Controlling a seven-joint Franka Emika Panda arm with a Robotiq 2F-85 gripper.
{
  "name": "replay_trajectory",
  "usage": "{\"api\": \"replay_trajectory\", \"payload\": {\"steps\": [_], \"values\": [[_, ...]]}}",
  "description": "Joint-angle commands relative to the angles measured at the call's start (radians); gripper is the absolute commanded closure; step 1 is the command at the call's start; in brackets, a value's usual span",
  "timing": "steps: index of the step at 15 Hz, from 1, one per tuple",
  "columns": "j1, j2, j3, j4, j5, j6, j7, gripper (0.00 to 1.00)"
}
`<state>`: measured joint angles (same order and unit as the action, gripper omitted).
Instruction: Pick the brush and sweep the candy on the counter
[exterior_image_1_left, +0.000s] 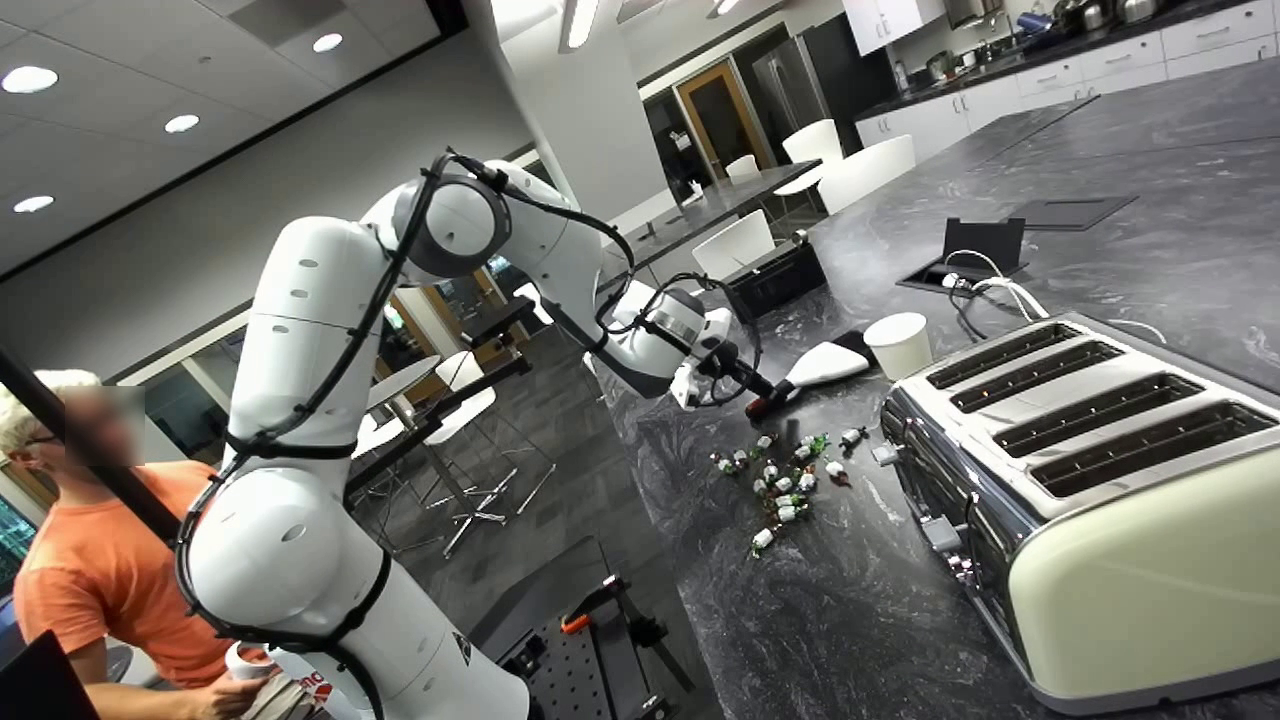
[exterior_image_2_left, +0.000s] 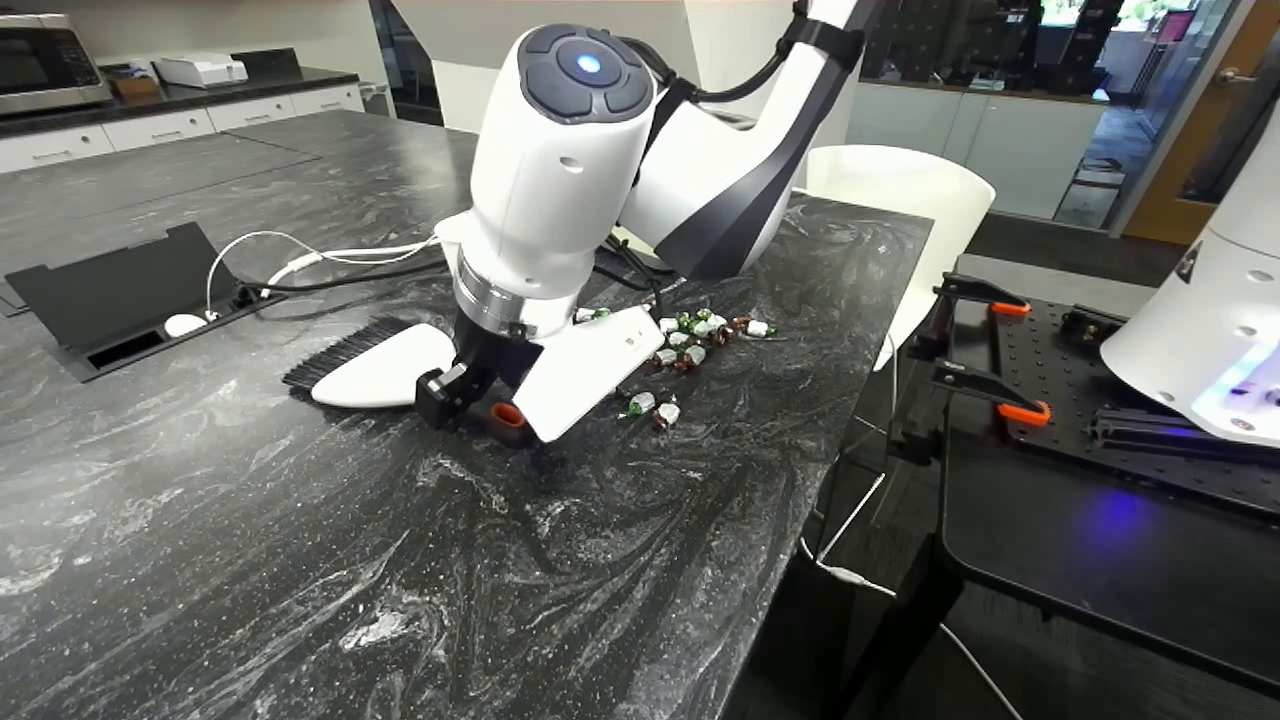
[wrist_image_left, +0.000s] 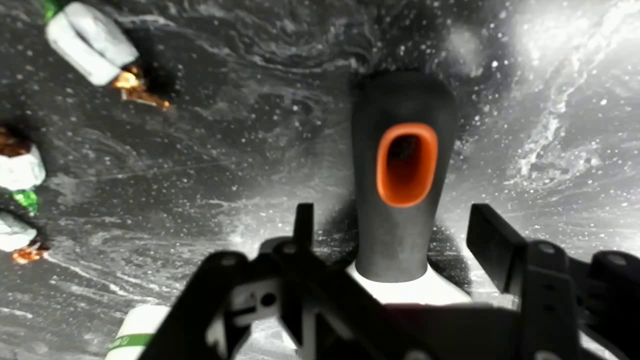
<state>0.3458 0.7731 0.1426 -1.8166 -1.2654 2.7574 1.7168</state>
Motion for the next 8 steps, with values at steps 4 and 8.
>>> {"api": "replay_trajectory", "payload": {"steps": [4, 8], "values": [[0.019, 0.0, -0.023, 0.018, -0.082, 0.021, 0.097, 0.73], [0.017, -0.008, -0.014, 0.01, -0.082, 0.006, 0.091, 0.88]]}}
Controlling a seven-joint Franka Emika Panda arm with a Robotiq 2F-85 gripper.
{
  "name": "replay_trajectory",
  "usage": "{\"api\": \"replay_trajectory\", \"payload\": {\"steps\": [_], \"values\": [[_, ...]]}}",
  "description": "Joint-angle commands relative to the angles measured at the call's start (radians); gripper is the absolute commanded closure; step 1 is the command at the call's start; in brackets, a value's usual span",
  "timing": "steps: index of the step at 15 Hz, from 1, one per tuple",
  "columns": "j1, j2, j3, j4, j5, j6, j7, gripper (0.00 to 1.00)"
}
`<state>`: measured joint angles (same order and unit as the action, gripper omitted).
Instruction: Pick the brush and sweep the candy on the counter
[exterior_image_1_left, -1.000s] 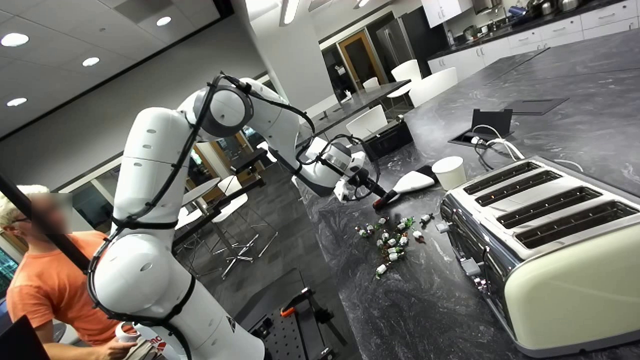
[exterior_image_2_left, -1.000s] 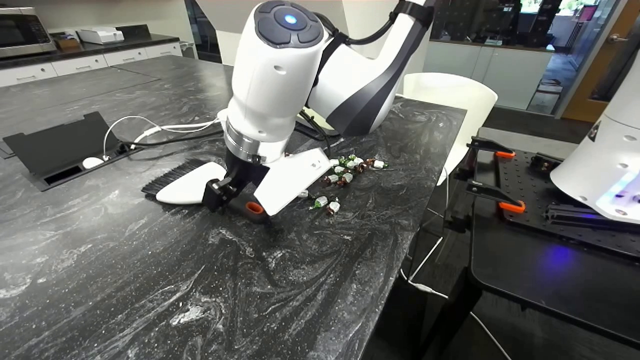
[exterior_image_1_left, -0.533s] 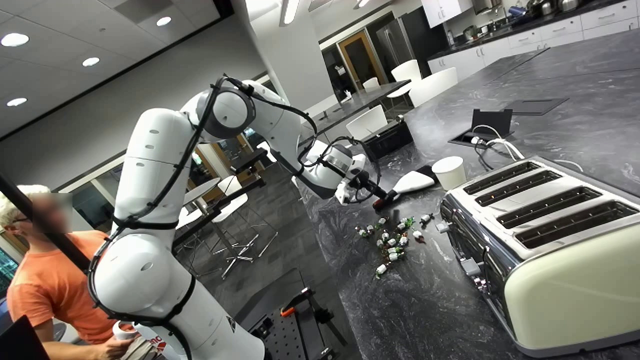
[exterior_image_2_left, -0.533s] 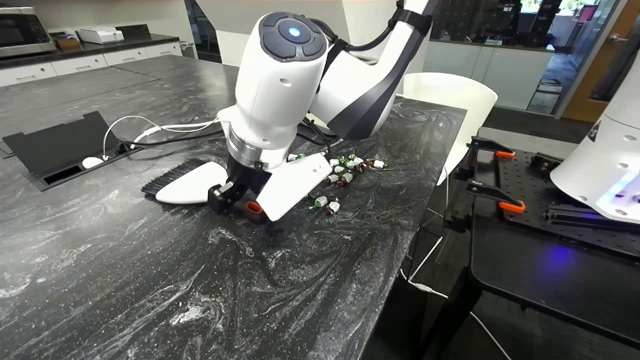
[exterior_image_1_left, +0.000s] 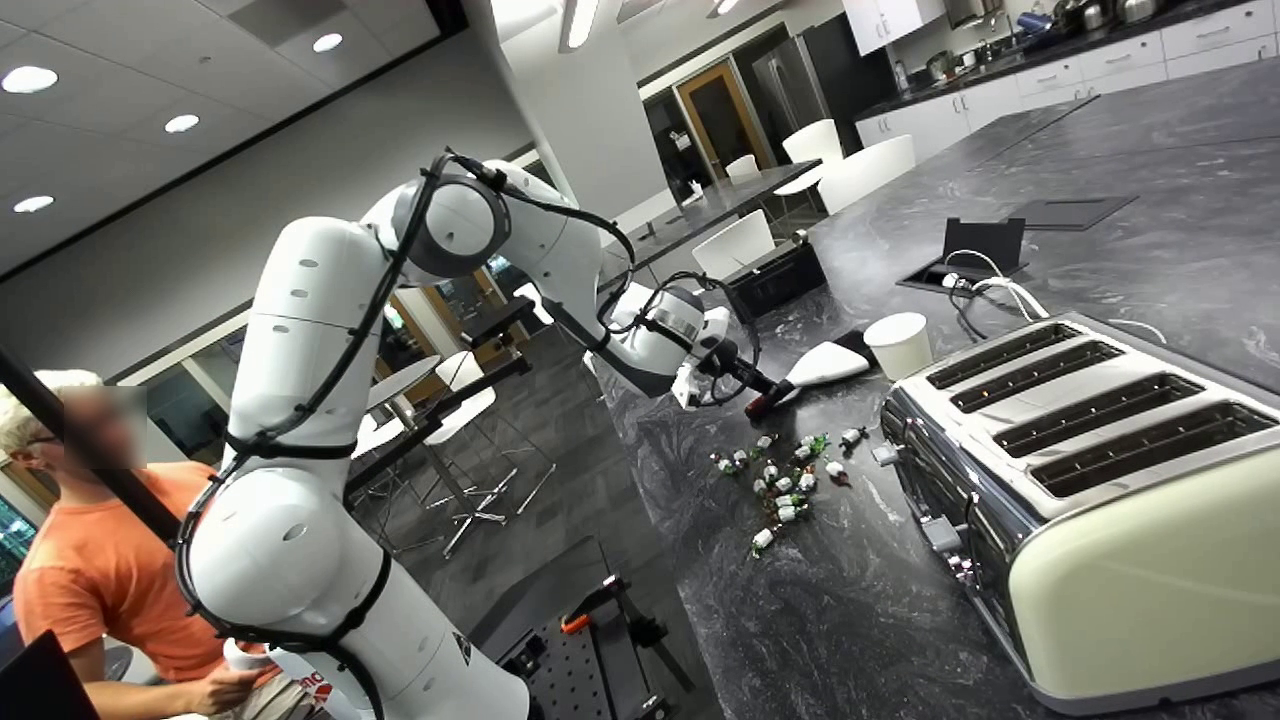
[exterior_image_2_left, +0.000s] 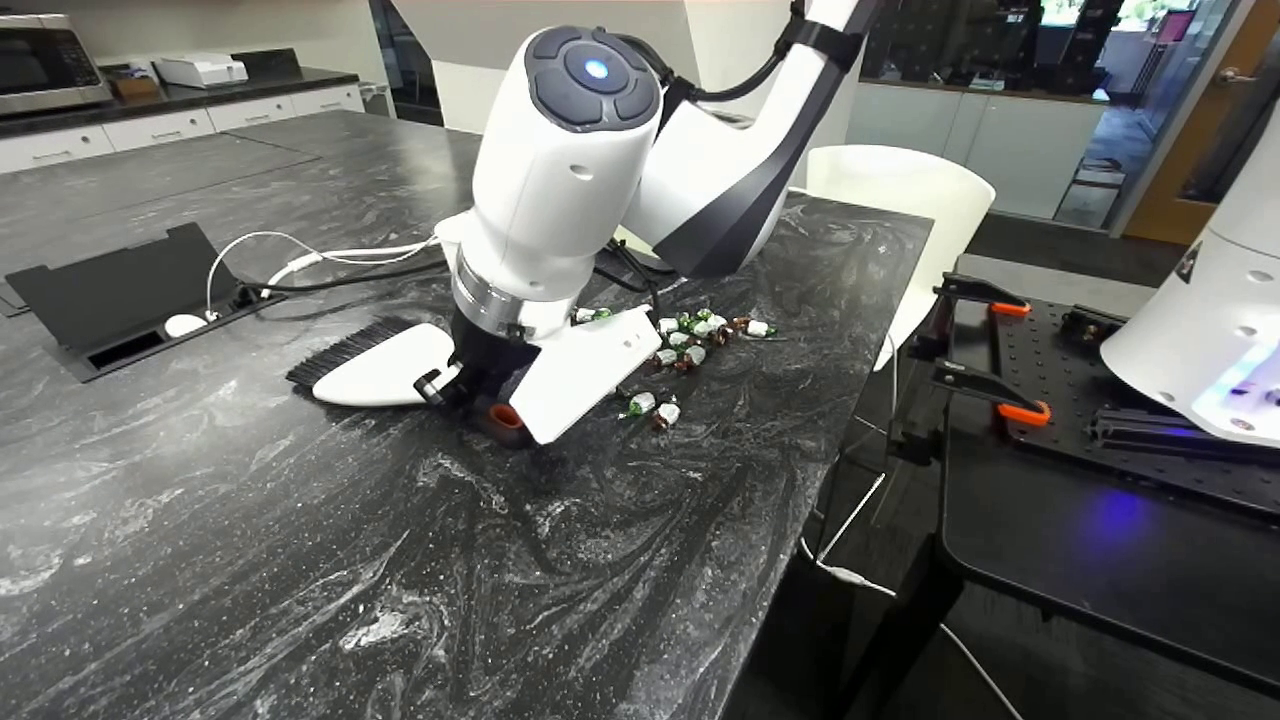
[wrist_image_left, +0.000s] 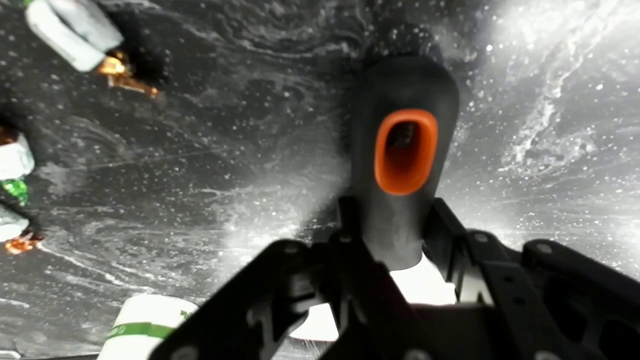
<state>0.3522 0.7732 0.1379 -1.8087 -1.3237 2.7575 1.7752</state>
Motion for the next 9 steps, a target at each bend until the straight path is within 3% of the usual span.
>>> {"api": "replay_trajectory", "payload": {"steps": [1, 9], "values": [[0.013, -0.026, -0.01, -0.01, -0.023, 0.0, 0.038, 0.88], [0.019, -0.239, -0.017, -0.126, -0.092, -0.015, 0.096, 0.88]]}}
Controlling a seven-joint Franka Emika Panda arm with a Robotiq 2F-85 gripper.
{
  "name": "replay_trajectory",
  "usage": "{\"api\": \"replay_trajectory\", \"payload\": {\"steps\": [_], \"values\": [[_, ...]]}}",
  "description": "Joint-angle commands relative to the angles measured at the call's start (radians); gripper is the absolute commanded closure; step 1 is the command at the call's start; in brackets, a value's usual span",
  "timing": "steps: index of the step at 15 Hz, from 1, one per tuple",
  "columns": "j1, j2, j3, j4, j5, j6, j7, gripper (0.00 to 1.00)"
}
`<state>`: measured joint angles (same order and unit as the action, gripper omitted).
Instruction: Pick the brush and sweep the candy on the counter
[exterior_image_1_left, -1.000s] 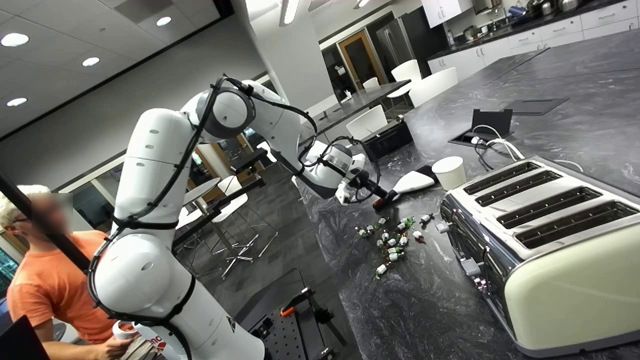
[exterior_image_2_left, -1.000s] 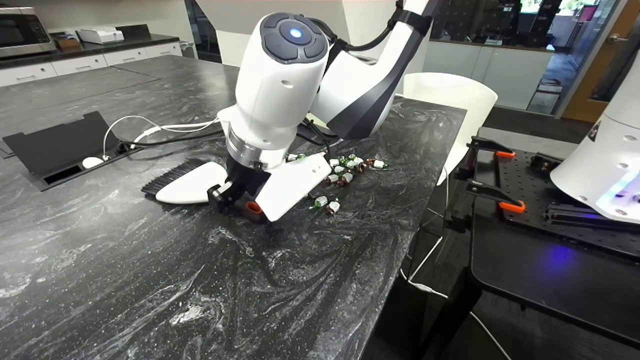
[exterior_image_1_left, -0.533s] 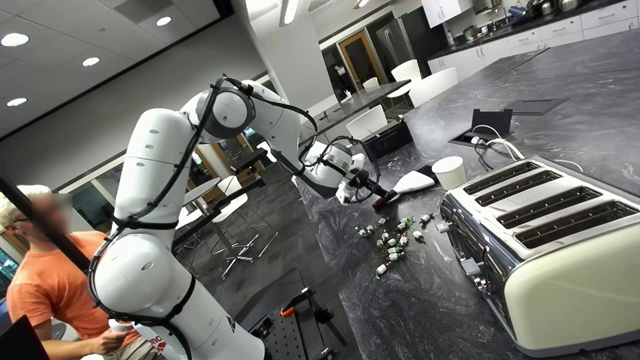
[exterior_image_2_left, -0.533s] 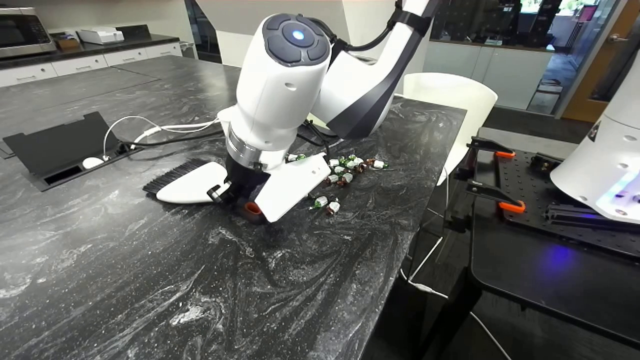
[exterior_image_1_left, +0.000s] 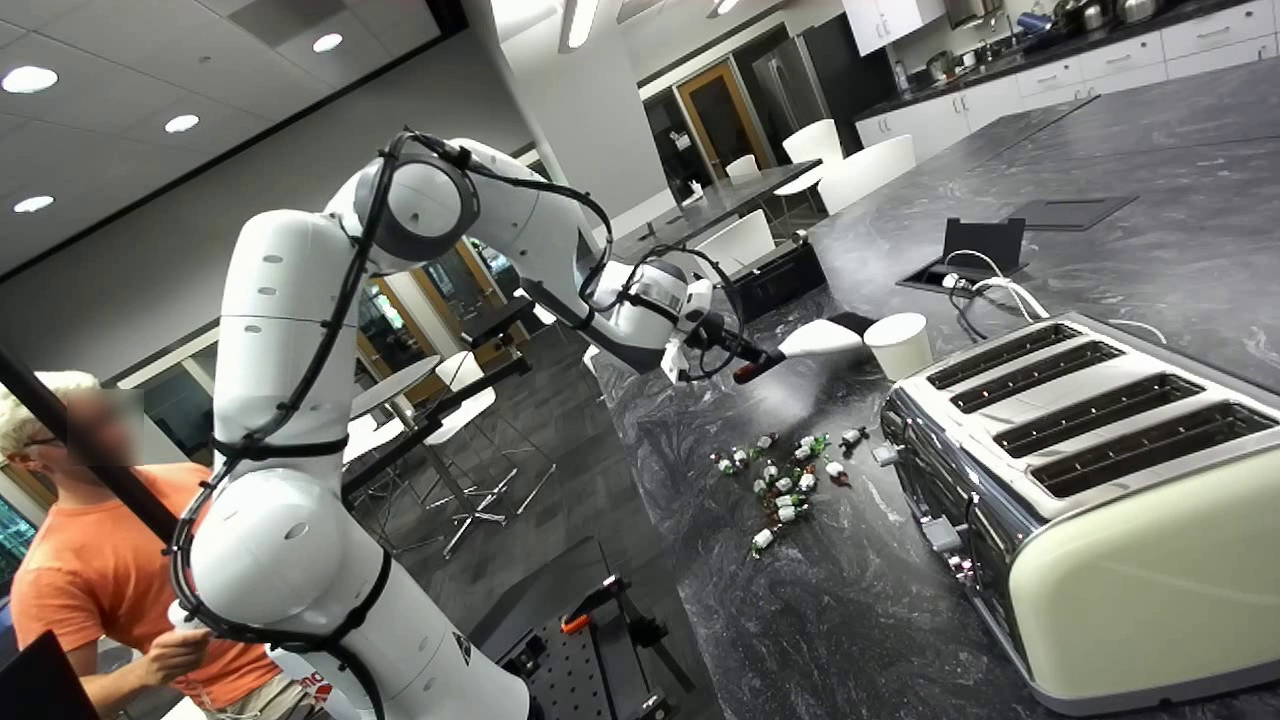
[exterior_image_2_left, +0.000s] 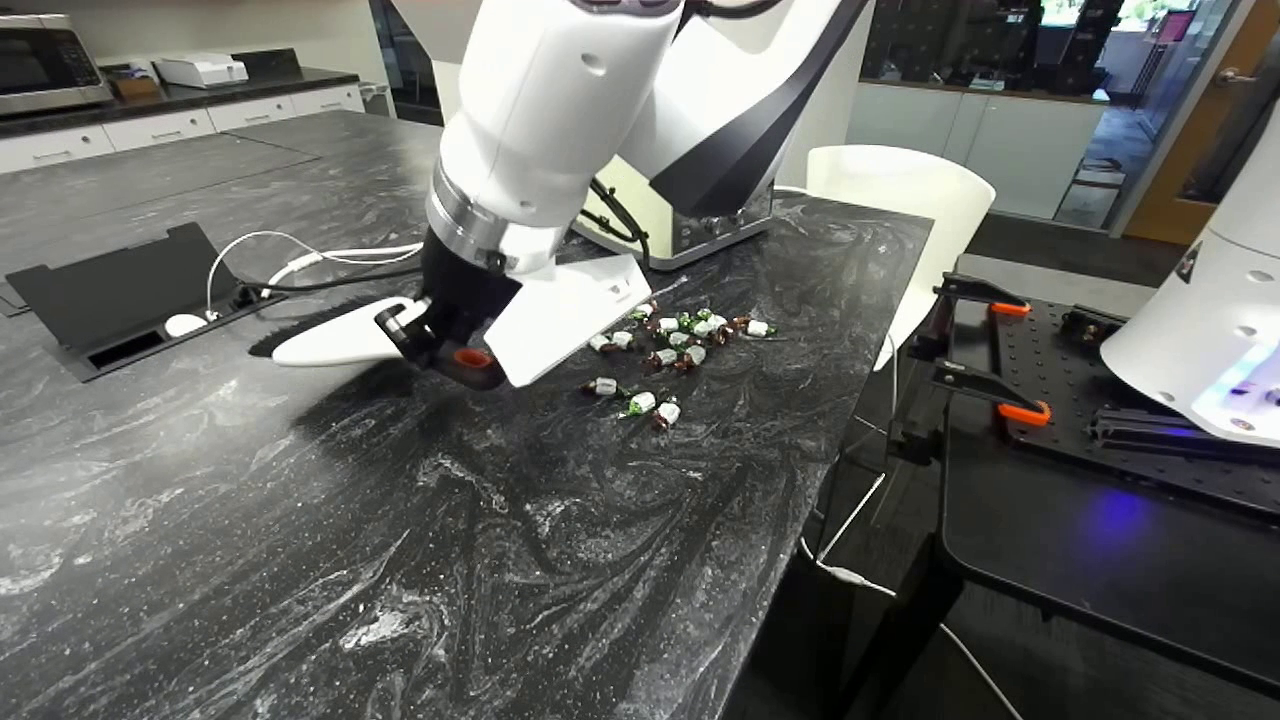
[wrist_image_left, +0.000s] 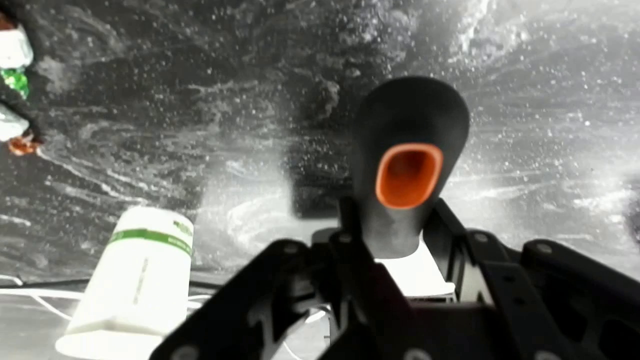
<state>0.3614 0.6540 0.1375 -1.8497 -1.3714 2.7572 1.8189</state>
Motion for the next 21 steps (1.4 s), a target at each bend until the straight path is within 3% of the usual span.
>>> {"api": "replay_trajectory", "payload": {"steps": [1, 5, 11, 21], "values": [[0.007, -0.138, -0.015, -0.093, -0.046, -0.015, 0.053, 0.88], [-0.004, -0.182, -0.005, -0.129, -0.019, -0.018, 0.003, 0.88], [-0.044, -0.263, 0.005, -0.246, 0.096, -0.039, -0.172, 0.88], [-0.19, -0.526, 0.03, -0.527, 0.49, -0.059, -0.578, 0.88]]}}
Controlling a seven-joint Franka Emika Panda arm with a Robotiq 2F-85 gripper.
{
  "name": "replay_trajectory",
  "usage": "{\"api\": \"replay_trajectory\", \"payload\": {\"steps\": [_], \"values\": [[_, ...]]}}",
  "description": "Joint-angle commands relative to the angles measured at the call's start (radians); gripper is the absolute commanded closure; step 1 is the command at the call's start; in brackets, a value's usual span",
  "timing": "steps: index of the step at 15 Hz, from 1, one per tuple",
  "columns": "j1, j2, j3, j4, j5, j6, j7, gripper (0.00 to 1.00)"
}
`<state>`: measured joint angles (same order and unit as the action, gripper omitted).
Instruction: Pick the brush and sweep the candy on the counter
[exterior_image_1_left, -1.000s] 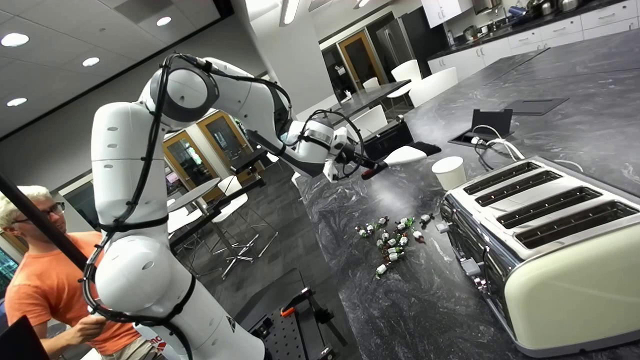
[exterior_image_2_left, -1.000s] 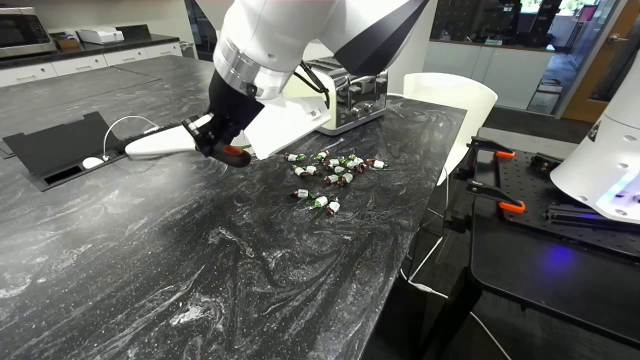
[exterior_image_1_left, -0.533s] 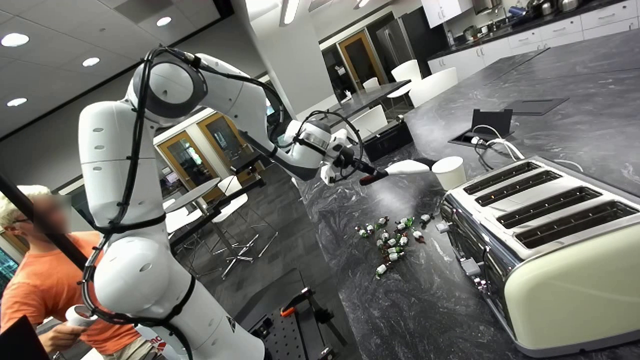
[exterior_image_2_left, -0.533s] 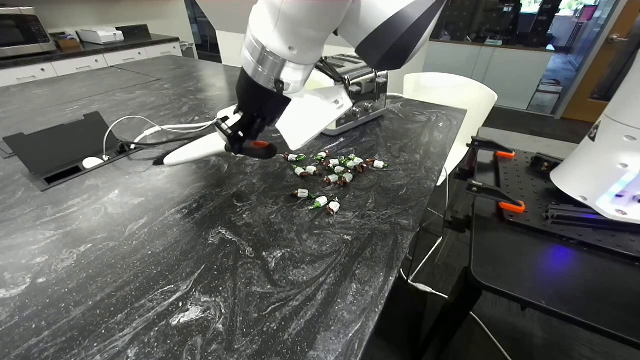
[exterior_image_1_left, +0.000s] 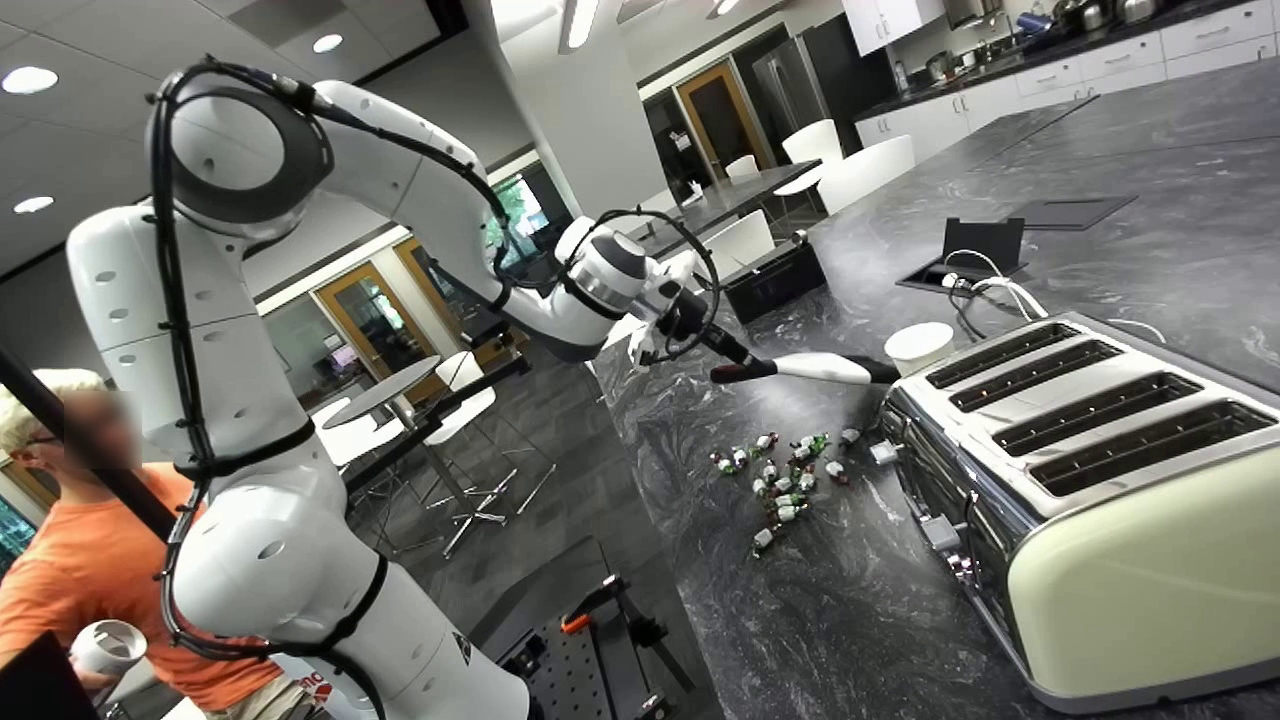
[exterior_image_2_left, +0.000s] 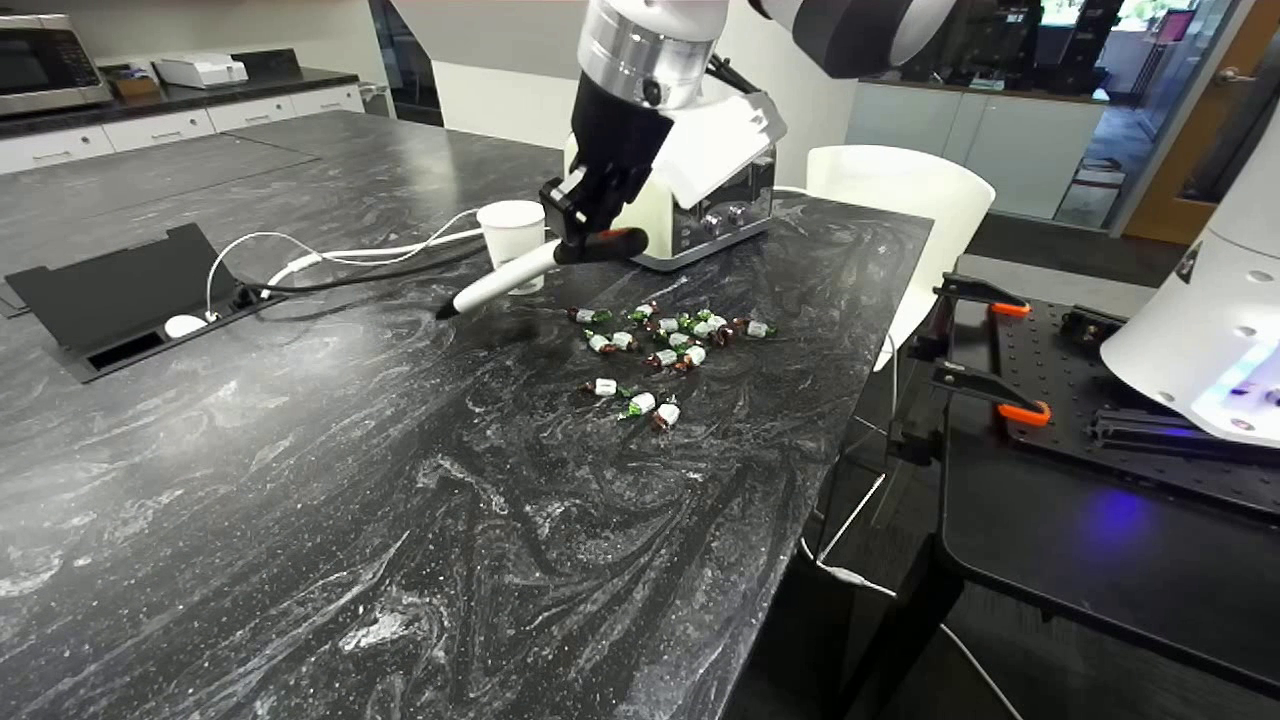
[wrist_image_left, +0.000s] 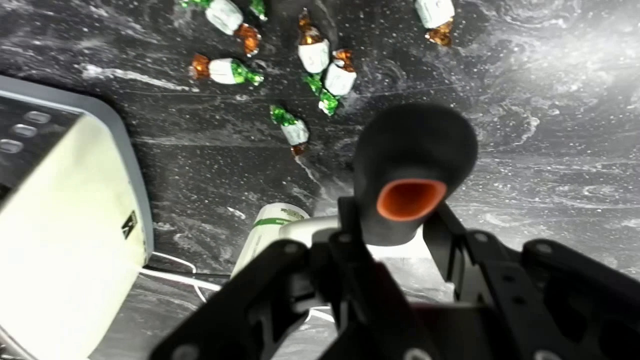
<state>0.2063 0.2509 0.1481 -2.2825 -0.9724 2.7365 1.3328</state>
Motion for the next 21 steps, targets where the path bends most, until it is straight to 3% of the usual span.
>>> {"api": "replay_trajectory", "payload": {"steps": [1, 15, 21], "values": [[-0.04, -0.142, 0.018, -0.108, 0.122, -0.045, -0.123, 0.88], [-0.052, -0.151, 0.004, -0.179, 0.315, -0.049, -0.26, 0.88], [-0.032, -0.283, 0.0, -0.317, 0.534, -0.041, -0.438, 0.88]]}}
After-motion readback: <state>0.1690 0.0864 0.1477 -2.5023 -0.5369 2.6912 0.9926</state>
